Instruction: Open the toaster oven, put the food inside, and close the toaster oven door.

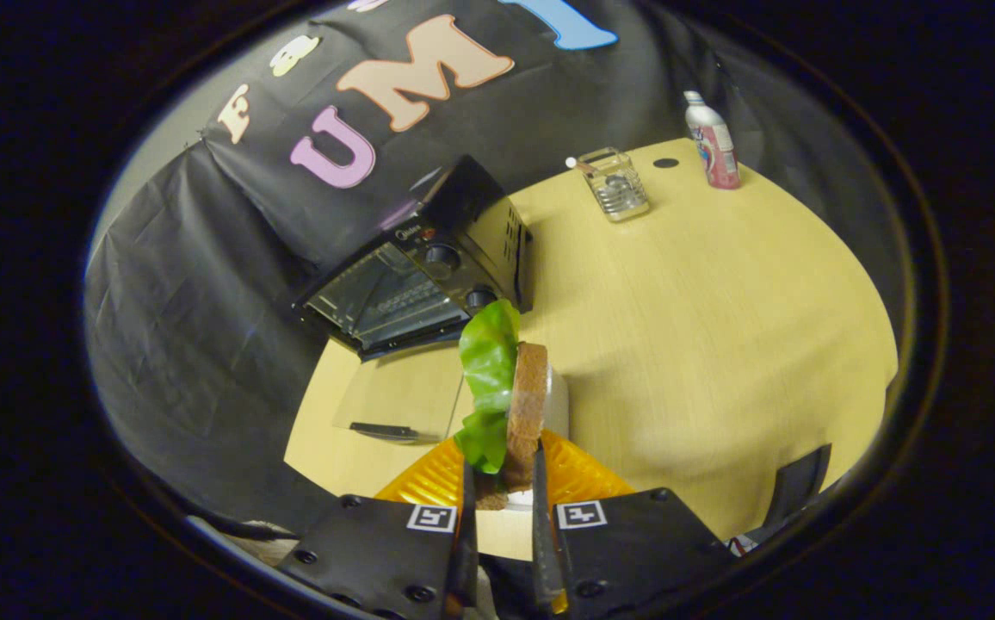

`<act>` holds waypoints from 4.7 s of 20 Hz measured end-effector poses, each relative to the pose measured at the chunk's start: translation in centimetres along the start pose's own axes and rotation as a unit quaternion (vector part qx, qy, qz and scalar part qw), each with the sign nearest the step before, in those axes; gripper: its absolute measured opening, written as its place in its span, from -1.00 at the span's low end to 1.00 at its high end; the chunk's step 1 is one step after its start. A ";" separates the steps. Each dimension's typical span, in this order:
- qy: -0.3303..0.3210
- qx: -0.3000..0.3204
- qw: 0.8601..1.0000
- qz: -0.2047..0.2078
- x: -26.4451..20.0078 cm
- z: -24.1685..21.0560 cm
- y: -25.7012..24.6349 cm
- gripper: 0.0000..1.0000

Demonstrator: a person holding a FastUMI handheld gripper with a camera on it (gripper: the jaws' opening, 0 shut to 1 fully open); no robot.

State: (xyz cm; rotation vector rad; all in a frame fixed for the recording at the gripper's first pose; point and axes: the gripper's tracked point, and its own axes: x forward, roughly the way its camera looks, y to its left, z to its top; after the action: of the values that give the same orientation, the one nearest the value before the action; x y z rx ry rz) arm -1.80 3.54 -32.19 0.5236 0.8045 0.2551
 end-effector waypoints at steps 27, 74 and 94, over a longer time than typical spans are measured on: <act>-0.162 0.206 0.954 0.144 19.9 5.0 19.0 -0.45; -0.168 -0.166 0.969 -0.071 9.4 -10.2 12.4 1.00; -0.175 -0.116 0.975 -0.078 11.2 -7.8 11.3 1.00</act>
State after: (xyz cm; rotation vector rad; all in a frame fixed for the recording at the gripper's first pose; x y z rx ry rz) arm -0.26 20.35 -37.52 0.2718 0.4616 0.1048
